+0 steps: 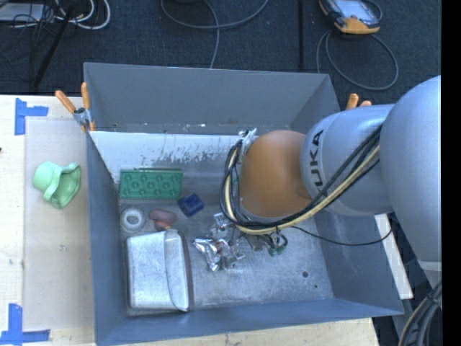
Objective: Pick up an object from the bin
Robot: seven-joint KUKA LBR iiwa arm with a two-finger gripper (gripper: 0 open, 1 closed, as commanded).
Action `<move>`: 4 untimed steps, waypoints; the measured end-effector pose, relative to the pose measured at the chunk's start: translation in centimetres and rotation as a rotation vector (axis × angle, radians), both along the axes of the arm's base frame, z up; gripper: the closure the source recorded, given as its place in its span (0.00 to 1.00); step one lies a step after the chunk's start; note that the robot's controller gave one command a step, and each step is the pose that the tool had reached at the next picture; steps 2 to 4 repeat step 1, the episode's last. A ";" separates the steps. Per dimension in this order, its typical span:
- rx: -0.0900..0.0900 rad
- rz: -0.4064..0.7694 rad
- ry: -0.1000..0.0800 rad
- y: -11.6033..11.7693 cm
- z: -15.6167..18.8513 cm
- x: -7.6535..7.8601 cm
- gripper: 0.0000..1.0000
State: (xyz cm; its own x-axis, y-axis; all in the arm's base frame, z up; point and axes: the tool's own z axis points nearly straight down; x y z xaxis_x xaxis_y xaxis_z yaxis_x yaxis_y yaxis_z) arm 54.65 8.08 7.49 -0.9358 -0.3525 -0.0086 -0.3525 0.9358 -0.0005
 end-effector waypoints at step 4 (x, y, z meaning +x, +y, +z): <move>-0.001 -0.004 -0.001 1.0 15.6 1.9 1.00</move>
Offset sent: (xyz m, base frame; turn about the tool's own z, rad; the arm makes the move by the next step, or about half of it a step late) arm 0.0175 0.0092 0.1517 0.0002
